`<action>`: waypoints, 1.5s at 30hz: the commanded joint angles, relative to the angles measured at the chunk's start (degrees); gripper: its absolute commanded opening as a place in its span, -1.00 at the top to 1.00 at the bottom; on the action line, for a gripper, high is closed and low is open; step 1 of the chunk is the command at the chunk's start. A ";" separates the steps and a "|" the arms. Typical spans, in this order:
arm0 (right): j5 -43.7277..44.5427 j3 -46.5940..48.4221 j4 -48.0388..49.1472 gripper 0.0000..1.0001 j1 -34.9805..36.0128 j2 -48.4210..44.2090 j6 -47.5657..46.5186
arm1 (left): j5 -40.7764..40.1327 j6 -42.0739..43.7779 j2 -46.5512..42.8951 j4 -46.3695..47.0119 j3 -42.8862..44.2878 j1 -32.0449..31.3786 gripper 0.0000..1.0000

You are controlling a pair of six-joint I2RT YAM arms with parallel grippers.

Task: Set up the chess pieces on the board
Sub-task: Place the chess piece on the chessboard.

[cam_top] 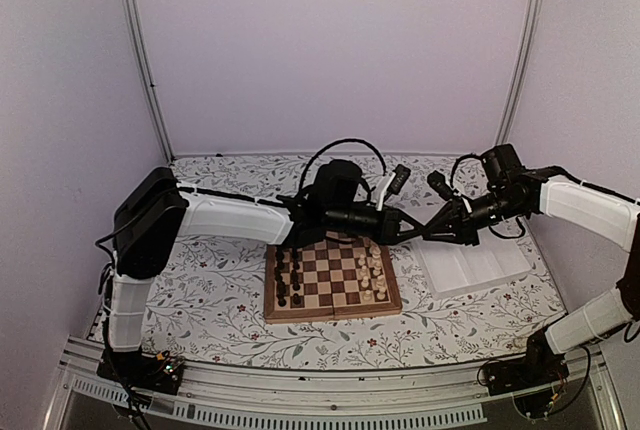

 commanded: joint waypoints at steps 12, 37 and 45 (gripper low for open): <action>-1.26 -1.25 0.08 0.03 -4.93 -5.28 -1.01 | -5.21 8.43 -5.97 -7.51 -2.63 3.72 0.86; 16.94 -5.30 5.56 -0.07 -8.30 -6.22 -0.39 | -28.78 24.28 -4.58 -40.63 2.60 3.92 0.86; 17.40 -5.48 5.60 -0.07 -8.30 -5.97 -0.81 | -29.30 24.25 -0.20 -40.50 5.51 4.20 0.86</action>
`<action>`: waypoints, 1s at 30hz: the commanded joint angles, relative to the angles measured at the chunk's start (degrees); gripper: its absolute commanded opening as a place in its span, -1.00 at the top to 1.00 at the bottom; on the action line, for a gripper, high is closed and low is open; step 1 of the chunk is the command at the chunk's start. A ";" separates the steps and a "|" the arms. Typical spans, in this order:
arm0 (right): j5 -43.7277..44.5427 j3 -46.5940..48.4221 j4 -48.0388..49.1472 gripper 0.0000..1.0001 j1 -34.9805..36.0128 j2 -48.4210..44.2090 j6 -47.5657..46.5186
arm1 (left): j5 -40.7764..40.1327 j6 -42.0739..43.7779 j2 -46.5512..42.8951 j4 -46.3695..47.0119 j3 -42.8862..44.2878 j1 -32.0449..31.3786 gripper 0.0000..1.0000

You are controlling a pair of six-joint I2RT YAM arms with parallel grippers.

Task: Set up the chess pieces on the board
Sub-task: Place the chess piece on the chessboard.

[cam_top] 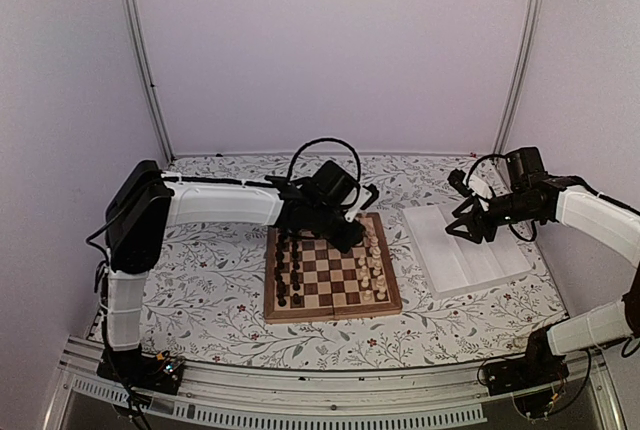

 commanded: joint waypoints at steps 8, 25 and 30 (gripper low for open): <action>0.28 -0.52 0.35 -0.07 -0.27 0.80 -0.26 | -1.79 0.20 5.92 -0.37 5.83 0.67 0.86; 0.14 -0.35 -0.18 -0.08 -0.26 1.75 -0.70 | -2.66 -1.86 8.27 -2.82 7.28 1.89 0.71; 0.06 -0.34 -0.17 -0.08 -0.30 1.80 -0.70 | -1.85 -1.94 8.85 -2.58 7.65 1.90 0.72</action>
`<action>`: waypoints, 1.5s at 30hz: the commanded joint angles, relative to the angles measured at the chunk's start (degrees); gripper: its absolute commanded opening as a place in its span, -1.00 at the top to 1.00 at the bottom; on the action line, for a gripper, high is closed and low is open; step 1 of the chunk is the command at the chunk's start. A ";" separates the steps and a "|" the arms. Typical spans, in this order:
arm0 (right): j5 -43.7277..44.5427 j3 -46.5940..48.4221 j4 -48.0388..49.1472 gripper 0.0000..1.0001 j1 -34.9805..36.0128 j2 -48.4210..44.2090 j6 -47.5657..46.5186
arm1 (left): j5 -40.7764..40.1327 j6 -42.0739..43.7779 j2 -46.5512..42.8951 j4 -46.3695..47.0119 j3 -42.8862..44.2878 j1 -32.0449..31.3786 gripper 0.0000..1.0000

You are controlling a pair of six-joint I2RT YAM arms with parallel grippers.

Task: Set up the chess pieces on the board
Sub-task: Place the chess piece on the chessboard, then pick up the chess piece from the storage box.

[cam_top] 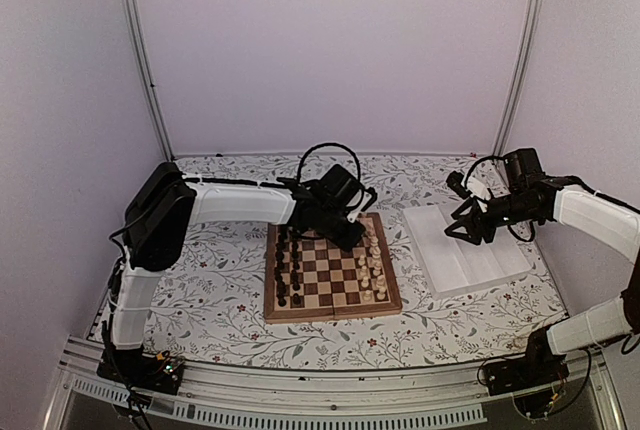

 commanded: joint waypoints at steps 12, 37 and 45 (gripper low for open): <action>-0.09 -0.34 -0.35 -0.08 -0.23 0.64 -0.38 | 1.47 -0.83 2.64 -0.46 2.61 0.51 0.72; 13.47 9.75 -1.36 0.06 -6.36 11.02 8.74 | -2.50 0.11 -17.84 -13.43 2.14 0.36 0.18; 18.90 15.95 -1.77 0.35 -6.72 23.91 10.01 | 0.43 5.78 -24.73 -5.94 -5.80 0.28 0.16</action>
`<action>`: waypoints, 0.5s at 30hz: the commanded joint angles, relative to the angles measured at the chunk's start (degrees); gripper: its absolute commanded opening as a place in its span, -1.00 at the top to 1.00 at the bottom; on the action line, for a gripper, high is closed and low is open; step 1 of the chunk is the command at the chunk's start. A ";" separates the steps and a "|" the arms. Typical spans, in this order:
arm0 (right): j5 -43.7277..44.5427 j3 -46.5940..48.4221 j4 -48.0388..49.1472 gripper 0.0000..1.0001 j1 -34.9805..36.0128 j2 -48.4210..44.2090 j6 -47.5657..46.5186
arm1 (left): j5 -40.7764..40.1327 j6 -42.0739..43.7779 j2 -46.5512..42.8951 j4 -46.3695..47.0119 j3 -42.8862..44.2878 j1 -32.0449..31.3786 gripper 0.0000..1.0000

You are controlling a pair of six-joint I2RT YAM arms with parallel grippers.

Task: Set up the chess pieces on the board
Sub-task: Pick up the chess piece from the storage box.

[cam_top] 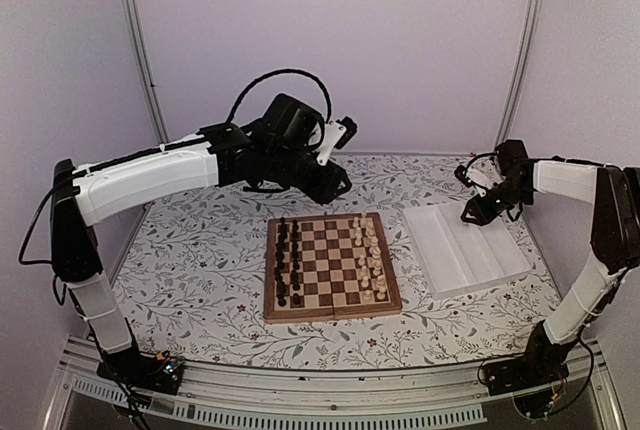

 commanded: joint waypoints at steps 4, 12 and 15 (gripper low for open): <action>4.95 8.17 -1.81 0.40 0.17 9.42 3.28 | 2.62 3.99 -1.70 6.47 -9.20 0.51 0.16; 7.11 12.26 -3.99 0.37 0.16 14.64 4.93 | 4.70 4.27 -3.79 7.97 -14.13 1.51 0.14; 6.86 12.81 -4.60 0.37 0.40 15.96 5.13 | 4.26 4.59 -4.23 7.72 -14.50 1.51 0.14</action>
